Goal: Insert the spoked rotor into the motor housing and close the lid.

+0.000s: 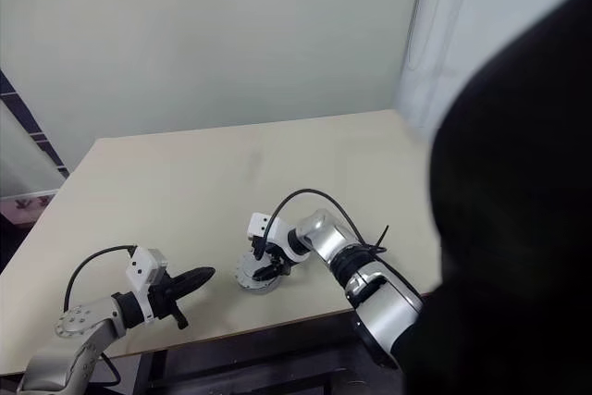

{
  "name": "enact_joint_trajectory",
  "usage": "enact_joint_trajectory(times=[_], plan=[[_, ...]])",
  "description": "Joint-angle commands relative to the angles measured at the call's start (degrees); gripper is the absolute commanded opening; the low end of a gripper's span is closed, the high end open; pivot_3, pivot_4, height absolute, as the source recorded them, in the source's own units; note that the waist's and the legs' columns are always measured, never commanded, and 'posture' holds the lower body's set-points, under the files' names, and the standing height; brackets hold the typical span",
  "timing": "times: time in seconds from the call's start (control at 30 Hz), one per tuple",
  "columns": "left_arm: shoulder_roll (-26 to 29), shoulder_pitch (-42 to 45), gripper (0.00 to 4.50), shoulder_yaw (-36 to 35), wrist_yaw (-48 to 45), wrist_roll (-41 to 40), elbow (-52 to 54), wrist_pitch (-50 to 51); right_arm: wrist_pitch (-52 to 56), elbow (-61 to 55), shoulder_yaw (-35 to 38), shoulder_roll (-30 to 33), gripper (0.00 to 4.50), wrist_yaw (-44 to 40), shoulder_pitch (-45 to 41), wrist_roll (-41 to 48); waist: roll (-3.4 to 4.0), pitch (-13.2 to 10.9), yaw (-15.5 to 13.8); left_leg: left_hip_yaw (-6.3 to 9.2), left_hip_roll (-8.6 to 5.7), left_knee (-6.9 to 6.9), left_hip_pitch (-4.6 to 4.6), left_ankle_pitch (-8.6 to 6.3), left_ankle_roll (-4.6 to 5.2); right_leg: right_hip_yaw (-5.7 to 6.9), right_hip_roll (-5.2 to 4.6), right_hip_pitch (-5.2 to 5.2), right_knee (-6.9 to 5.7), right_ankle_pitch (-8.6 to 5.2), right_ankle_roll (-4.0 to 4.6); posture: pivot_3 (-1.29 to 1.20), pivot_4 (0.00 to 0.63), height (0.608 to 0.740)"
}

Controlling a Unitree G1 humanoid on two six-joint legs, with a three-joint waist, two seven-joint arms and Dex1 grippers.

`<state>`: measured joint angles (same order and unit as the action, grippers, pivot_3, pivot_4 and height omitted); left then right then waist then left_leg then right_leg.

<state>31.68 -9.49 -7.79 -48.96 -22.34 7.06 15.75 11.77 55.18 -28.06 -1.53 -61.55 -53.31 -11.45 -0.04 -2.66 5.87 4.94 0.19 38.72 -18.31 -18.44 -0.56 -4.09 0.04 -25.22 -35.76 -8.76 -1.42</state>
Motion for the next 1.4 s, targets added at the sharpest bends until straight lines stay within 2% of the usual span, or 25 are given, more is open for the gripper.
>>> enact_joint_trajectory(times=[0.03, 0.33, 0.5, 0.87, 1.4], plan=[[0.23, 0.10, 0.00, -0.49, -0.13, -0.18, 1.05, -1.28, 1.30, 0.55, -1.66, 0.43, 3.32, -0.40, -0.39, -2.45, 0.02, 0.00, 0.00, 0.00, 0.00, 0.00, 0.04, 0.00, 0.00, 0.00, 0.00, 0.03, 0.00, 0.00, 0.00, 0.00, 0.000, 0.740], [-0.38, 0.32, 0.00, 0.20, -0.04, 0.06, 0.47, -2.01, 1.61, 0.42, -1.77, 1.05, 3.32, -0.55, 0.17, -3.09, 0.07, -0.03, -0.02, -0.01, -0.01, -0.08, 0.74, -0.02, 0.00, 0.00, -0.03, 0.78, 0.11, -0.08, 0.07, 0.00, 0.000, 0.740], [-1.99, 2.78, 0.00, 1.99, 1.18, 1.25, -0.51, -2.70, 2.40, 0.48, -1.38, 0.77, 3.32, 0.39, 0.43, -3.13, 0.07, -0.03, -0.15, 0.02, -0.02, -0.07, 0.76, -0.01, 0.00, 0.02, -0.03, 0.81, 0.09, -0.08, 0.08, 0.00, 0.000, 0.740], [-6.05, 9.23, 0.00, 10.70, 3.78, 8.27, -8.45, -3.58, 4.67, -0.03, -1.20, 0.48, 3.32, 1.58, 0.91, -3.36, 0.09, 0.01, -0.10, 0.06, -0.05, -0.06, 0.78, -0.01, 0.00, 0.00, -0.02, 0.86, 0.08, -0.07, 0.05, 0.00, 0.000, 0.740], [-8.29, 12.61, 0.00, 13.95, 6.25, 13.53, -15.49, -4.35, 11.65, -8.44, -2.87, 1.29, 3.32, 1.55, 4.63, -3.32, 0.38, 0.18, -0.51, 0.16, -0.24, -0.04, 0.78, 0.00, 0.00, 0.01, -0.16, 0.95, 0.11, -0.09, 0.02, 0.00, 0.000, 0.740]])
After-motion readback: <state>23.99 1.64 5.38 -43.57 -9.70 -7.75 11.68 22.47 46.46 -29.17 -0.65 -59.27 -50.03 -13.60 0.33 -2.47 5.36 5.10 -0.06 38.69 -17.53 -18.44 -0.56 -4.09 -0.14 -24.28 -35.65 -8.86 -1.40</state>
